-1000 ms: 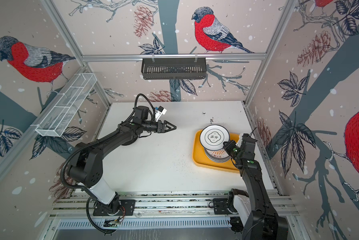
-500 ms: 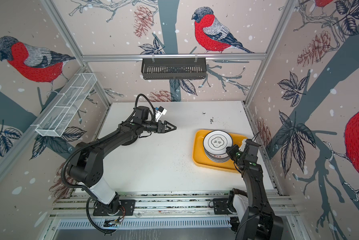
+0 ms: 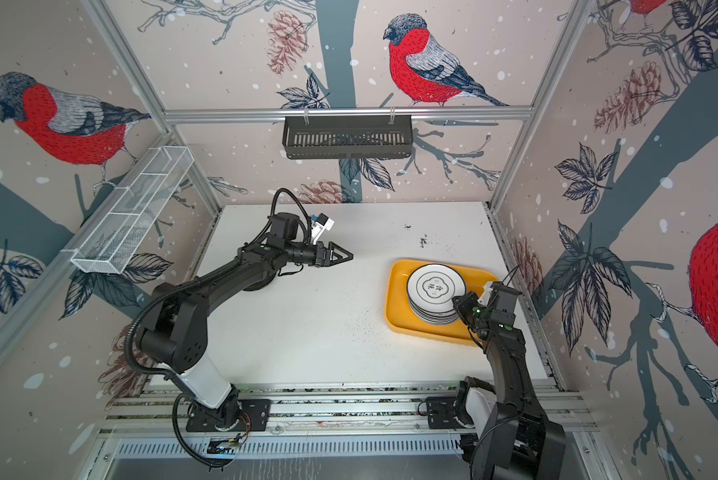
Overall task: Place the plates into the plastic bin on the countertop
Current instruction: 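Open the left gripper while the right gripper lowers the white plate onto the stack, then move the left gripper to the black plate while the right gripper releases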
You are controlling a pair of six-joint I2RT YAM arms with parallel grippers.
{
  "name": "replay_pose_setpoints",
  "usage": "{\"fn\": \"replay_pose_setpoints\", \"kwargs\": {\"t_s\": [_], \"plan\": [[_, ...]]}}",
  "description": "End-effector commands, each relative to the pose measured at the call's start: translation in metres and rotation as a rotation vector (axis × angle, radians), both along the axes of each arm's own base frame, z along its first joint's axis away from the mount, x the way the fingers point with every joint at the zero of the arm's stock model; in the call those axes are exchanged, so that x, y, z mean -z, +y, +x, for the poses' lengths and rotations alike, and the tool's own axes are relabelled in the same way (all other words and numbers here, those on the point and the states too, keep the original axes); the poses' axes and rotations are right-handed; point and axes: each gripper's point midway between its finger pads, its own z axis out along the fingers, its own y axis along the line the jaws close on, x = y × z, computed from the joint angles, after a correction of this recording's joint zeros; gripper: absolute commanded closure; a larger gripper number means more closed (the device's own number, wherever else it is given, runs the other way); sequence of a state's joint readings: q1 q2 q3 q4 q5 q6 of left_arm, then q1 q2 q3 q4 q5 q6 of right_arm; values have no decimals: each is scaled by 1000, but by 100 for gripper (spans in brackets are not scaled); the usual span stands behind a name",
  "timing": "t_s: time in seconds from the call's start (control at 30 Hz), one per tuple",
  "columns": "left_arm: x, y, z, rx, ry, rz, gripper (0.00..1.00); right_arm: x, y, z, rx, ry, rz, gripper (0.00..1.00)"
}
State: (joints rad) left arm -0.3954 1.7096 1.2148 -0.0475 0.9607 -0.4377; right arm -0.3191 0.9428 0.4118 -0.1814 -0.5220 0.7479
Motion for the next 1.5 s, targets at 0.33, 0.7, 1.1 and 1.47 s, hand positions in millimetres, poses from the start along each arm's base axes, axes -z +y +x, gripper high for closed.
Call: {"fn": "replay_pose_setpoints", "kwargs": {"t_s": [0.33, 0.7, 1.1, 1.47], "plan": [[-4, -1, 3, -2, -32, 0, 4, -4, -6, 2, 7, -13, -35, 54], [1, 4, 9, -46, -49, 51, 4, -5, -8, 0, -1, 8, -64, 28], [19, 28, 32, -212, -40, 200, 4, -3, -14, -5, -2, 47, -118, 19], [27, 74, 58, -412, -13, 290, 4, -5, -20, -7, 7, 60, -162, 13]]}}
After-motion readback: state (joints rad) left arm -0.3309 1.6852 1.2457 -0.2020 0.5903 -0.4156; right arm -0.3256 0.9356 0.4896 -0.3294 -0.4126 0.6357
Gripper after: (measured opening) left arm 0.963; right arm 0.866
